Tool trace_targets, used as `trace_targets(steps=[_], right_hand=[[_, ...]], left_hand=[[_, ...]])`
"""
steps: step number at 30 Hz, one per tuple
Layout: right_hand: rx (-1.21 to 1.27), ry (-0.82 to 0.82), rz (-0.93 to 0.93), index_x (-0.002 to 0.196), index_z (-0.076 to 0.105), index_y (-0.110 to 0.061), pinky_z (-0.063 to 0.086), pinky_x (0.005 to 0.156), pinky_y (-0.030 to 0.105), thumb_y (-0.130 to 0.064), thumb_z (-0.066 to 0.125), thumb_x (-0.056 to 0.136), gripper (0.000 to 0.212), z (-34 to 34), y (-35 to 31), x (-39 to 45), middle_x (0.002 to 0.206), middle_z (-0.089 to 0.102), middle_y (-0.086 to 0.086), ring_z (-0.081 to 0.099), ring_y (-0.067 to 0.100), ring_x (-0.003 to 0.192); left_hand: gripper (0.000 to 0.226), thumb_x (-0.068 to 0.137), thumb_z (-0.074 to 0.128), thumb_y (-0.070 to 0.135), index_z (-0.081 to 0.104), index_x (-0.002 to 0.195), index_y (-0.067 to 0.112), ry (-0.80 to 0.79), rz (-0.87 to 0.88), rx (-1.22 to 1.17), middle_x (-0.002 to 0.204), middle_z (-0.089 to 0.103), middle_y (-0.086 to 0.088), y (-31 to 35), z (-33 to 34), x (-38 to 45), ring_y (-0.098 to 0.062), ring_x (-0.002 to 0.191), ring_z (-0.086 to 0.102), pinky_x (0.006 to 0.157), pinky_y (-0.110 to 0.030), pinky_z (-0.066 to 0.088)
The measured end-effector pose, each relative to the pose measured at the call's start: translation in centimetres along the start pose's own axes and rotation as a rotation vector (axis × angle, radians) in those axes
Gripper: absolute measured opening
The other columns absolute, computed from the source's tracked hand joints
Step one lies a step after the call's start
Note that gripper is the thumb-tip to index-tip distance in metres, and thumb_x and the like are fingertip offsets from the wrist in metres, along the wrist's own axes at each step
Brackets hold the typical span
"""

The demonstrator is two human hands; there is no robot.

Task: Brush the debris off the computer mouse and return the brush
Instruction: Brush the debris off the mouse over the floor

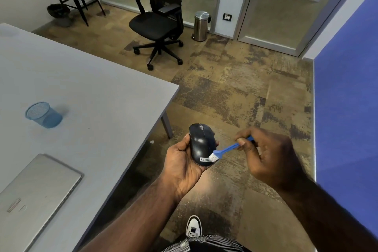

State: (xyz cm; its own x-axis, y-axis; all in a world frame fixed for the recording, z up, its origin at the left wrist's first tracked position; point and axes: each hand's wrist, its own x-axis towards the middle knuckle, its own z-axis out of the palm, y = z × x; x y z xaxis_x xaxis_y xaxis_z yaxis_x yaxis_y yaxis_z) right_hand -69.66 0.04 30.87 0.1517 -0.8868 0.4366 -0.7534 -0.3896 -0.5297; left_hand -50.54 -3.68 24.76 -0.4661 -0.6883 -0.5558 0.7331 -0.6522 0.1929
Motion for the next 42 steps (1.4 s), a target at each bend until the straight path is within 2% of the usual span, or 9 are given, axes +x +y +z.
trace_targets(steps=[7, 13, 16, 23, 26, 31, 34, 37, 42], right_hand=[[0.068, 0.042, -0.041, 0.089, 0.070, -0.007, 0.051, 0.048, 0.022, -0.016, 0.055, 0.089, 0.018, -0.4, -0.4, -0.3, 0.072, 0.071, -0.001, 0.064, 0.005, 0.060], [-0.019, 0.148, 0.024, 0.091, 0.071, -0.007, 0.053, 0.046, 0.031, -0.009, 0.060, 0.089, 0.010, -0.3, 0.4, 0.2, 0.072, 0.072, 0.000, 0.068, 0.013, 0.060], [0.108, 0.083, -0.042, 0.090, 0.071, -0.007, 0.054, 0.056, 0.017, -0.014, 0.056, 0.090, 0.016, -0.2, -1.1, 0.2, 0.080, 0.069, -0.013, 0.067, 0.001, 0.070], [-0.044, 0.000, -0.050, 0.095, 0.070, -0.012, 0.030, 0.047, 0.002, -0.013, 0.057, 0.090, 0.013, 0.9, -2.1, 1.7, 0.068, 0.058, -0.013, 0.038, -0.014, 0.049], [-0.077, 0.045, -0.007, 0.096, 0.070, -0.011, 0.029, 0.042, 0.006, -0.007, 0.061, 0.090, 0.011, 0.3, -1.6, 3.1, 0.066, 0.058, -0.012, 0.034, -0.014, 0.046], [-0.061, -0.189, -0.139, 0.092, 0.069, -0.017, 0.027, 0.046, 0.006, -0.019, 0.054, 0.089, 0.015, 0.0, -2.2, 3.5, 0.066, 0.061, -0.010, 0.038, -0.004, 0.049], [-0.077, -0.074, -0.085, 0.094, 0.068, -0.014, 0.037, 0.043, 0.007, -0.015, 0.054, 0.091, 0.015, 0.0, -1.4, 4.1, 0.067, 0.064, -0.006, 0.048, -0.006, 0.050], [-0.084, 0.005, -0.040, 0.097, 0.069, -0.011, 0.053, 0.043, 0.033, -0.017, 0.052, 0.093, 0.018, -0.2, -0.7, 5.0, 0.072, 0.070, 0.002, 0.067, 0.015, 0.058], [-0.099, -0.049, -0.075, 0.098, 0.069, -0.013, 0.050, 0.043, 0.026, -0.016, 0.053, 0.093, 0.017, 0.0, -0.7, 5.1, 0.073, 0.070, 0.000, 0.064, 0.012, 0.057]], left_hand=[[0.046, 0.099, 0.036, 0.030, 0.059, 0.121, -0.002, -0.031, 0.018, -0.044, 0.118, 0.066, -0.027, 0.0, 0.1, -0.1, -0.038, 0.087, 0.071, 0.079, -0.055, 0.055], [0.041, 0.099, 0.040, 0.031, 0.060, 0.120, 0.002, 0.000, 0.022, -0.052, 0.118, 0.067, -0.023, 0.0, 0.2, -0.2, -0.039, 0.097, 0.066, 0.081, -0.059, 0.053], [0.042, 0.099, 0.041, 0.032, 0.061, 0.119, 0.001, 0.017, 0.036, 0.029, 0.107, 0.070, -0.023, -0.1, 0.6, -0.4, -0.035, 0.087, 0.071, 0.075, -0.048, 0.058], [0.062, 0.082, 0.059, 0.033, 0.048, 0.141, 0.014, -0.046, 0.055, 0.141, 0.132, 0.059, -0.019, -0.5, 0.5, -0.2, -0.035, 0.104, 0.062, 0.097, -0.058, 0.045], [0.060, 0.081, 0.057, 0.030, 0.048, 0.139, 0.015, -0.094, 0.077, 0.155, 0.108, 0.065, -0.016, -0.6, 0.5, -0.4, -0.033, 0.092, 0.065, 0.078, -0.049, 0.055], [0.048, 0.081, 0.057, 0.025, 0.056, 0.128, 0.017, -0.129, 0.091, 0.145, 0.109, 0.065, -0.014, -0.8, 0.7, -0.6, -0.032, 0.091, 0.063, 0.091, -0.056, 0.046], [0.036, 0.083, 0.056, 0.023, 0.061, 0.118, 0.019, -0.152, 0.080, 0.150, 0.105, 0.065, -0.013, -0.9, 0.8, -0.9, -0.031, 0.091, 0.062, 0.076, -0.049, 0.054], [0.040, 0.087, 0.053, 0.022, 0.060, 0.126, 0.020, -0.161, 0.058, 0.154, 0.110, 0.062, -0.013, -1.1, 0.7, -1.0, -0.033, 0.095, 0.060, 0.077, -0.048, 0.051], [0.040, 0.091, 0.051, 0.022, 0.058, 0.129, 0.019, -0.164, 0.039, 0.157, 0.104, 0.068, -0.014, -1.0, 0.6, -1.2, -0.036, 0.096, 0.063, 0.078, -0.049, 0.052]])
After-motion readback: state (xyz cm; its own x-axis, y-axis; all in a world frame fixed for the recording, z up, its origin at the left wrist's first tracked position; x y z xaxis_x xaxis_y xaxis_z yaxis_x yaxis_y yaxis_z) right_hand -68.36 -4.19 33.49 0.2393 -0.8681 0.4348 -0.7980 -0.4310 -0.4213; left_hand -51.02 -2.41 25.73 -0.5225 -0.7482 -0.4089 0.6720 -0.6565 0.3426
